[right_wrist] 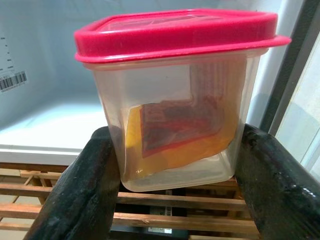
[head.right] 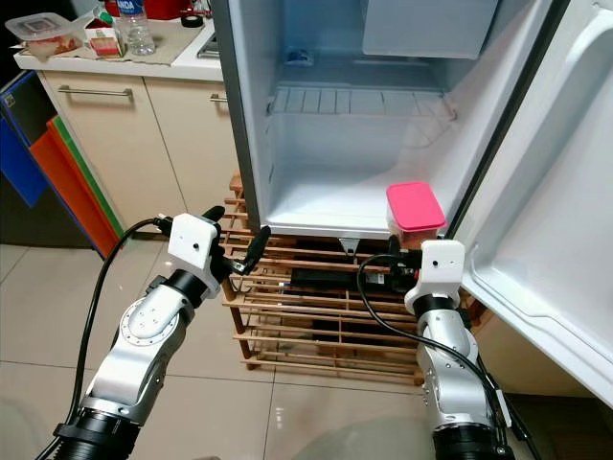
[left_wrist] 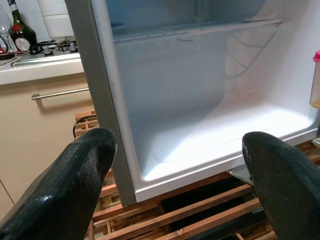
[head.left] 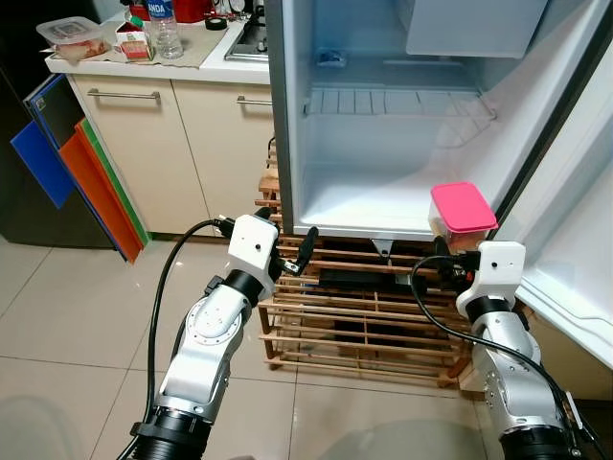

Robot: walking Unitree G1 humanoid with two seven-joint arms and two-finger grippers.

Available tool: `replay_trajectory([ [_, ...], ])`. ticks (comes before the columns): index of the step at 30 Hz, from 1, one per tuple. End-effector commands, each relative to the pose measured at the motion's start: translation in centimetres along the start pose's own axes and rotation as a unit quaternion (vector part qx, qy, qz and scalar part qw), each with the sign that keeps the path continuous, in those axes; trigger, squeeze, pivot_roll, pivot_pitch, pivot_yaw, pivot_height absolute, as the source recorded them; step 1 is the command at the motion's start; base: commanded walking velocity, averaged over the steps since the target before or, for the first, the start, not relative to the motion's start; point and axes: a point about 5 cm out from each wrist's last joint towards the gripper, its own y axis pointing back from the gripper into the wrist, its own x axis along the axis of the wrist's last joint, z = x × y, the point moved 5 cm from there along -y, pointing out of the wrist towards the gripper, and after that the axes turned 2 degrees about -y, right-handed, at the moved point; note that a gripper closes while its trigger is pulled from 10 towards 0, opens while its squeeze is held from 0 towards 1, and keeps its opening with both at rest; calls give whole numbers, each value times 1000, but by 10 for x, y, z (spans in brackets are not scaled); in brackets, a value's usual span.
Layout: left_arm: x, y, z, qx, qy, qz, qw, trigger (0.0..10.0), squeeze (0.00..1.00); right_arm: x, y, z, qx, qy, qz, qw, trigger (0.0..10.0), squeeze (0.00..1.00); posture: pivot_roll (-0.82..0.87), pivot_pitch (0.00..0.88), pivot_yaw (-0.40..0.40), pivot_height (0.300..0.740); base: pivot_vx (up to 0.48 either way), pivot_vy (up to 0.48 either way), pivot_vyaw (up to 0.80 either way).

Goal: Restocking fridge

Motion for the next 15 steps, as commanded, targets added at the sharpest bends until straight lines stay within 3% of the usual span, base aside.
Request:
replay_trajectory([
  [1, -1, -3, -1, 1, 3, -3, 1000, 10000, 0, 5, 0, 2, -6, 8, 4, 1000, 0, 0, -59, 0, 13, 740, 0, 0, 0],
  [12, -3, -8, 2, 1, 2, -6, 1000, 10000, 0, 11, -1, 5, -8, 21, 8, 1000, 0, 0, -65, 0, 3, 740, 0, 0, 0],
  [15, -3, -9, 2, 1, 3, -5, 1000, 10000, 0, 11, -2, 1, 0, 24, 7, 1000, 0, 0, -65, 0, 3, 740, 0, 0, -687],
])
